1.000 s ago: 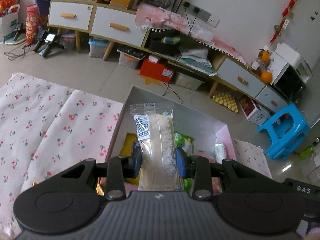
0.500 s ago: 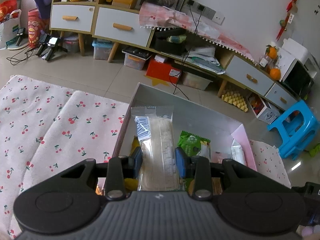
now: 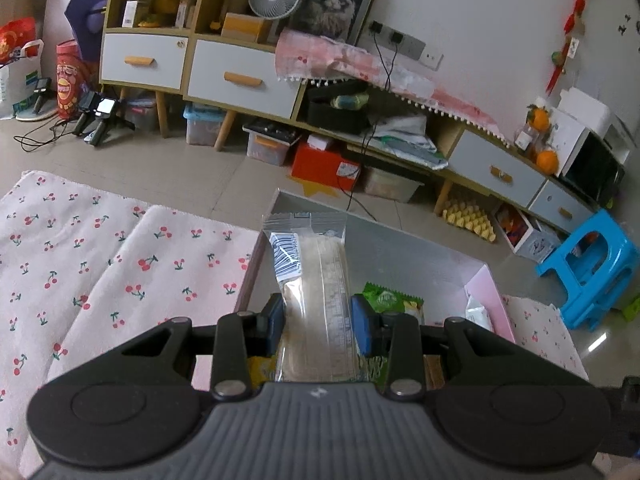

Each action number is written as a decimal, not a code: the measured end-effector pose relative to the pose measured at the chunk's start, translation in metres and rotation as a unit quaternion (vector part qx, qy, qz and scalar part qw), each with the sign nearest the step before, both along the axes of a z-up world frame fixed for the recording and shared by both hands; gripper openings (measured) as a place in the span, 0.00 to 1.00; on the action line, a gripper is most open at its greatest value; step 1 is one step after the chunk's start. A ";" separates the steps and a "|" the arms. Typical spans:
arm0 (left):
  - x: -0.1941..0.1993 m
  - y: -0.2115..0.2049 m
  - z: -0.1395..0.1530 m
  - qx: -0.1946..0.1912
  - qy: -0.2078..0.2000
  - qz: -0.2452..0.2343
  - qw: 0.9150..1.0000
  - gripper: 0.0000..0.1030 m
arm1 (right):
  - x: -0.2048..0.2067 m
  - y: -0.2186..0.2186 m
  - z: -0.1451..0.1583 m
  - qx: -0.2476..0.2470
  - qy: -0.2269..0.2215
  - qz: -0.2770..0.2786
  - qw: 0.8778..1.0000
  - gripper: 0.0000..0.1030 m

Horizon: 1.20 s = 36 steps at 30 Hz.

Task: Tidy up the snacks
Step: 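Carry both bags over the pink box, lower them in and open both tools, then move the left tool to the orange cracker bag while the right tool moves to the cream bread bag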

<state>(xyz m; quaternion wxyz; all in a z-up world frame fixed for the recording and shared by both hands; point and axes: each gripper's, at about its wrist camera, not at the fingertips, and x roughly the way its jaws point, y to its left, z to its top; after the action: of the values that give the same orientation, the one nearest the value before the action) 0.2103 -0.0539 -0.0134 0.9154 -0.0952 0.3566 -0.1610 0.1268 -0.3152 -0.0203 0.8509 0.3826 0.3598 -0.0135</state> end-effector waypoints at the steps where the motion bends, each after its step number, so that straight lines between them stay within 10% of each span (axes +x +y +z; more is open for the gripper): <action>1: 0.000 0.000 0.000 -0.001 -0.004 0.002 1.000 0.32 | 0.000 0.001 0.001 -0.002 0.000 0.001 1.000 0.40; 8: 0.001 0.002 -0.004 -0.005 -0.014 0.009 1.000 0.34 | -0.003 0.005 0.005 -0.009 -0.003 0.006 1.000 0.40; 16: -0.004 -0.001 0.007 0.037 -0.013 -0.004 0.999 0.63 | -0.007 0.005 0.009 -0.013 0.004 0.014 1.000 0.42; 36: -0.053 0.020 0.039 0.114 0.035 -0.021 0.993 0.97 | -0.040 0.018 0.034 -0.081 0.012 0.052 0.995 0.86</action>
<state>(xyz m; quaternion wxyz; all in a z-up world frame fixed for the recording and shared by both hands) 0.1570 -0.0336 0.0254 0.9037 0.0116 0.4061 -0.1349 0.0870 -0.2969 0.0136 0.8742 0.2929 0.3873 -0.0030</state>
